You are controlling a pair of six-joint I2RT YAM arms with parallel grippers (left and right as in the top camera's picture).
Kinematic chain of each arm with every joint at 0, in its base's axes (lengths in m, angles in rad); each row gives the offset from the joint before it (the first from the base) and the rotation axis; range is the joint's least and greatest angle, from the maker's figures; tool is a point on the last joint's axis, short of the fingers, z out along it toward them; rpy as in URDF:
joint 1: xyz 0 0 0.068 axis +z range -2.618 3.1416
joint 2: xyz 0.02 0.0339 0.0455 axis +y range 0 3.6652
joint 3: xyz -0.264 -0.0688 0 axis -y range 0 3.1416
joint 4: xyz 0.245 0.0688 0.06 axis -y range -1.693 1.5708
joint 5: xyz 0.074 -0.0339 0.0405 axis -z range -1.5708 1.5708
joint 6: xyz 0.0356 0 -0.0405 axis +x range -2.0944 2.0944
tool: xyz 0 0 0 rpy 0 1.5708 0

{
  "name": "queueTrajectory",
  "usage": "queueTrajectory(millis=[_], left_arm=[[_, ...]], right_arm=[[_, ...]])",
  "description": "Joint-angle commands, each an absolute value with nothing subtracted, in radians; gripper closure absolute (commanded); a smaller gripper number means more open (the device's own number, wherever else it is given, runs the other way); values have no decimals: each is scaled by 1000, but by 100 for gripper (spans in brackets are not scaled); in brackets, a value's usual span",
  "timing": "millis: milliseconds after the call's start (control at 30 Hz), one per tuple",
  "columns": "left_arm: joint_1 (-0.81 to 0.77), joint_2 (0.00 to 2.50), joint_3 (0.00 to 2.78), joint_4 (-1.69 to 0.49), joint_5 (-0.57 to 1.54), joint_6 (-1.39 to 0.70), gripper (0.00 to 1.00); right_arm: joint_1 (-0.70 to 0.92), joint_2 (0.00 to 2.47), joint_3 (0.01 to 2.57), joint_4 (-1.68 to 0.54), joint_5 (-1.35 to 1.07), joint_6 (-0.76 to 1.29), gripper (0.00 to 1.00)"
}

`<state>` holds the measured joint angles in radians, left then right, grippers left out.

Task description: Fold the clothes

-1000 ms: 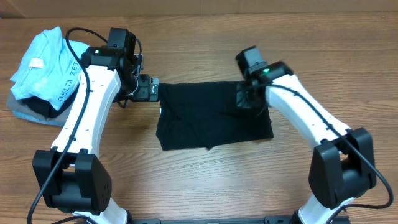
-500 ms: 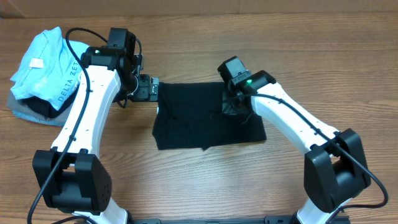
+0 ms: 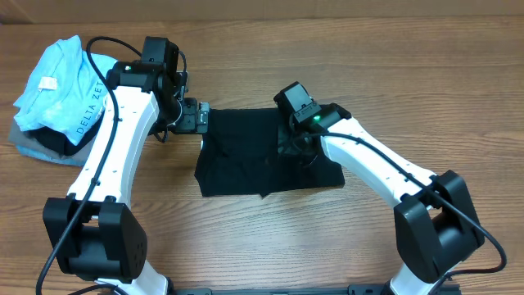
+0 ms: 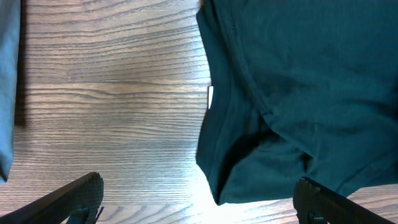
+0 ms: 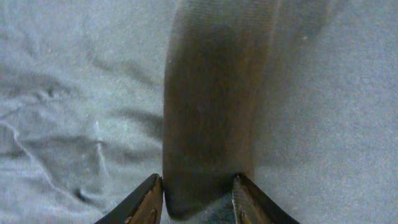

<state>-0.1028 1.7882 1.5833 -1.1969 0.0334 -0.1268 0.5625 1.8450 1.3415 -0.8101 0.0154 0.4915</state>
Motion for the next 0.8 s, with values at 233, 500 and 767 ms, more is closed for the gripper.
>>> queueTrajectory(millis=[233, 500, 767], left_arm=[[-99, 1792, 1601, -1196, 41, -112, 0], [-99, 1792, 1601, -1196, 41, -112, 0], [-99, 1792, 1601, -1196, 41, -112, 0]], right_arm=[[467, 1659, 1337, -885, -20, 390, 61], [427, 1749, 1234, -920, -175, 579, 96], [511, 1811, 1098, -522, -537, 624, 96]])
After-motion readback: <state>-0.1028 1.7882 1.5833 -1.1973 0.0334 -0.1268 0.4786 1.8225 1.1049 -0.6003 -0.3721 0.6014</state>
